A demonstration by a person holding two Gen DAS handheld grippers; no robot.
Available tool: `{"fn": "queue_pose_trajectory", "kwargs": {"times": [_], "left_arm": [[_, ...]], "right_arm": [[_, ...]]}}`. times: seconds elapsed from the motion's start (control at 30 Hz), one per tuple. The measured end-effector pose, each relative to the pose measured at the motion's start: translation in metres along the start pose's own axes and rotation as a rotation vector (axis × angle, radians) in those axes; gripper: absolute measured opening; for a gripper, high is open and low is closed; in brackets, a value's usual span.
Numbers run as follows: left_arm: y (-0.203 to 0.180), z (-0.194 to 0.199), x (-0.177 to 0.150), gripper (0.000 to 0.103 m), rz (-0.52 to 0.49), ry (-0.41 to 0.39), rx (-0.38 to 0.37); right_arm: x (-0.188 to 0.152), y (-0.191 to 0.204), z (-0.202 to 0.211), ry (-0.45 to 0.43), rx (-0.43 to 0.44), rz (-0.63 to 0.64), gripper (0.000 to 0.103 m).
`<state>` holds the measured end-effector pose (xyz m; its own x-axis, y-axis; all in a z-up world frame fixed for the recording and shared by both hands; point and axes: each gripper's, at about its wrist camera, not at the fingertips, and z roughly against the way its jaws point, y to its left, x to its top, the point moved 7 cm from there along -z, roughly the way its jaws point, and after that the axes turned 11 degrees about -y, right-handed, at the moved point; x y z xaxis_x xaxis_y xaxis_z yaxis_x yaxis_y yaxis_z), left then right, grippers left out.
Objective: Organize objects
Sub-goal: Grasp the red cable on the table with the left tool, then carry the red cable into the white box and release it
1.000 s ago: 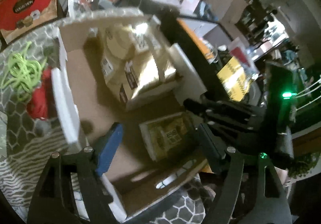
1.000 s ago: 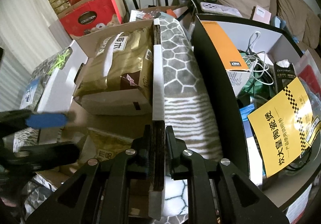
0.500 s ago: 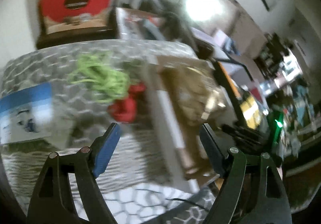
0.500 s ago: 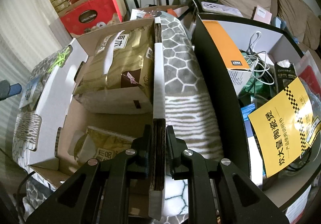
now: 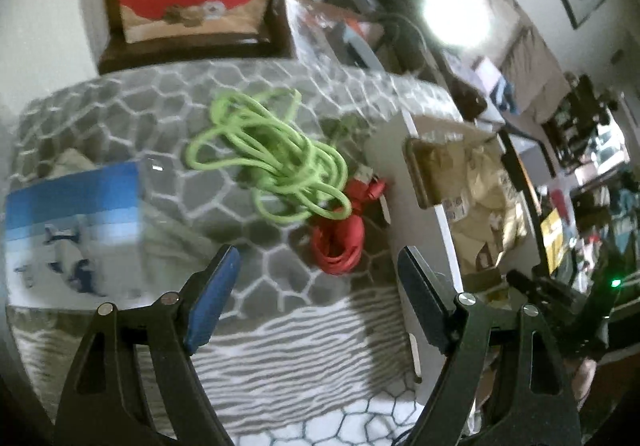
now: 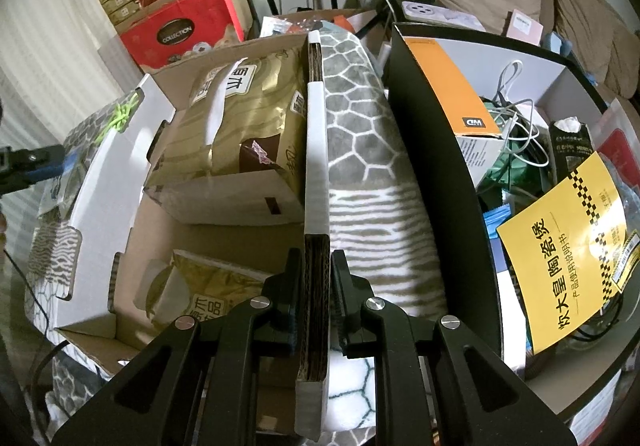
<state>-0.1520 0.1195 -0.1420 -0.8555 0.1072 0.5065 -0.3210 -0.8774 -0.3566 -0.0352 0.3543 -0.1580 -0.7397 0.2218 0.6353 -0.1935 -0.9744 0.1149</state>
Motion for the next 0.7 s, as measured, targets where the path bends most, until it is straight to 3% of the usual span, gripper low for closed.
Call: {"fn": "queue_pose_trajectory", "kwargs": {"times": [0.2,0.27,0.37,0.4,0.7], "left_arm": [[-0.018,-0.027,-0.007,0.074,-0.052,0.034,0.023],[-0.020,-0.032,-0.007,0.067,-0.063,0.031,0.048],[-0.018,-0.038,-0.007,0.047,-0.051,0.035,0.072],[-0.018,-0.041,-0.008,0.034,-0.044,0.044,0.062],[-0.025,-0.022,-0.013,0.026,-0.042,0.004,0.027]], "right_arm": [[-0.002,0.002,-0.001,0.003,-0.005,0.007,0.015],[-0.003,0.002,-0.001,0.004,-0.003,0.006,0.015],[-0.003,0.002,-0.001,0.003,-0.003,0.004,0.015],[-0.003,0.002,-0.001,0.002,-0.002,0.003,0.015],[-0.003,0.003,0.000,0.003,-0.001,0.000,0.015]]}}
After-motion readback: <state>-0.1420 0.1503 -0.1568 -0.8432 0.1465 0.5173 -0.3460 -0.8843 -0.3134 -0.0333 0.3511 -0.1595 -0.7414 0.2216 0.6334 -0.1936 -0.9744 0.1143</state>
